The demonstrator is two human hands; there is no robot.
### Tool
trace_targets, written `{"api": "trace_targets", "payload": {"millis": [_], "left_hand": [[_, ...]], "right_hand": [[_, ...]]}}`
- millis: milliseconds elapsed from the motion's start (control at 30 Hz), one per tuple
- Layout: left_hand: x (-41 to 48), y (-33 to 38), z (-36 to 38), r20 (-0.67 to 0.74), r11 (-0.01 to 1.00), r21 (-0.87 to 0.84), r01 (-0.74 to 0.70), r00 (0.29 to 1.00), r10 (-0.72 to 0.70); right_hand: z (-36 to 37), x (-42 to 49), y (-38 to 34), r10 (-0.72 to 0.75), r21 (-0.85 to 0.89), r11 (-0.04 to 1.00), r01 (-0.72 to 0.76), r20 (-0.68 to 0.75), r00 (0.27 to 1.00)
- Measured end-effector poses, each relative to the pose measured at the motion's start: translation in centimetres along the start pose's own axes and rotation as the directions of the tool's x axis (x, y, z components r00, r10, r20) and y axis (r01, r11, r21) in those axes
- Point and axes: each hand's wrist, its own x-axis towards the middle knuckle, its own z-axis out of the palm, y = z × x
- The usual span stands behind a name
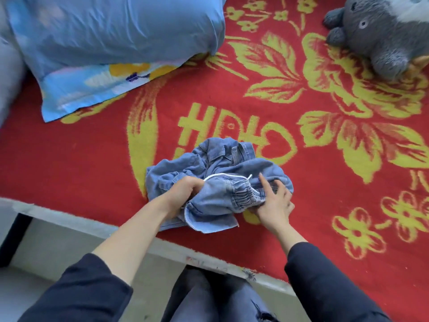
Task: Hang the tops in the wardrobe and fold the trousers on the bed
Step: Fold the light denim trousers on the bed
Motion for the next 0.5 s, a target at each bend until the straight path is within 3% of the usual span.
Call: {"api": "trace_targets", "payload": {"millis": [67, 133, 233, 300, 367, 433, 467, 500], "left_hand": [[-1.7, 1.3, -1.3, 0.134, 1.000, -0.015, 0.011, 0.991, -0.009], [-3.4, 2.4, -2.6, 0.273, 0.999, 0.027, 0.024, 0.962, -0.030], [-3.8, 2.1, -5.0, 0.250, 0.904, 0.422, -0.074, 0.968, -0.038], [-2.4, 0.6, -6.5, 0.107, 0.730, 0.680, -0.061, 0.994, -0.017], [-0.9, -0.3, -6.8, -0.116, 0.455, 0.886, 0.094, 0.993, 0.022], [-0.5, -0.1, -5.6, -0.316, 0.151, 0.942, 0.300, 0.944, 0.092], [-0.6, 0.2, -4.9, -0.379, 0.071, 0.925, 0.374, 0.922, 0.076], [-0.4, 1.1, -4.0, -0.395, 0.068, 0.918, 0.391, 0.917, 0.051]], "right_hand": [[-0.6, 0.7, -0.2, -0.057, -0.181, 0.982, 0.062, 0.028, 0.998], [-1.3, 1.1, -0.5, -0.068, -0.209, 0.975, 0.079, 0.056, 0.996], [-3.3, 0.5, -1.2, -0.034, -0.094, 0.994, 0.054, 0.200, 0.979], [-4.7, -0.3, -1.0, -0.017, -0.143, 0.987, 0.071, 0.347, 0.938], [-5.8, -1.0, -0.5, 0.035, -0.186, 0.982, 0.044, 0.398, 0.917], [-7.2, -1.6, -0.4, 0.104, -0.146, 0.988, -0.060, 0.323, 0.941], [-8.2, -1.8, -0.7, 0.140, -0.111, 0.987, -0.115, 0.248, 0.959], [-9.4, -1.7, -0.9, 0.175, -0.090, 0.983, -0.161, 0.178, 0.968]]}}
